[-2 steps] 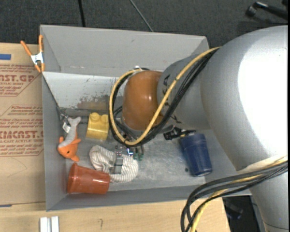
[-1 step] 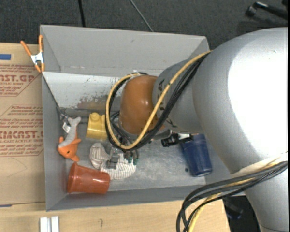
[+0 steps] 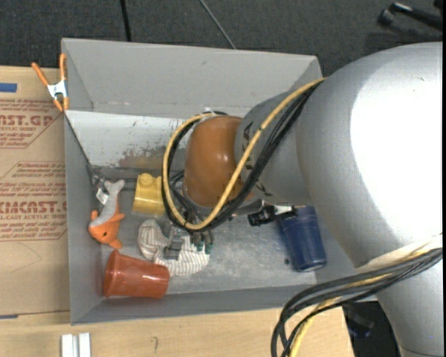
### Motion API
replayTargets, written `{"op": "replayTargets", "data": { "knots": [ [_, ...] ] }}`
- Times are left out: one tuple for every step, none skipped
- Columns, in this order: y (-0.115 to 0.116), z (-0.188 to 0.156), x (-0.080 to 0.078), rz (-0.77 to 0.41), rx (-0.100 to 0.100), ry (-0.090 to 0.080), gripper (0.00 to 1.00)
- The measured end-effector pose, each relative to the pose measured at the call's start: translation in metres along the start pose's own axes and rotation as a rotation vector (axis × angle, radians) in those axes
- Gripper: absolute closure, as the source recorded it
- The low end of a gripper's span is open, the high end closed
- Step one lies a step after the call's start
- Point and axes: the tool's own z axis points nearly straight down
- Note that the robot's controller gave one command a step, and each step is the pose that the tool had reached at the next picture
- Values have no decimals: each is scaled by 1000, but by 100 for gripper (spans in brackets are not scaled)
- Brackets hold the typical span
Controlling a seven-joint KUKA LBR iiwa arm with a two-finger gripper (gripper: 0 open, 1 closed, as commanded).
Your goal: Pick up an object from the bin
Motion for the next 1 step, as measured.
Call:
{"op": "replayTargets", "data": {
  "knots": [
    [0, -4, 1, 0, 2, 4, 100]
  ]
}}
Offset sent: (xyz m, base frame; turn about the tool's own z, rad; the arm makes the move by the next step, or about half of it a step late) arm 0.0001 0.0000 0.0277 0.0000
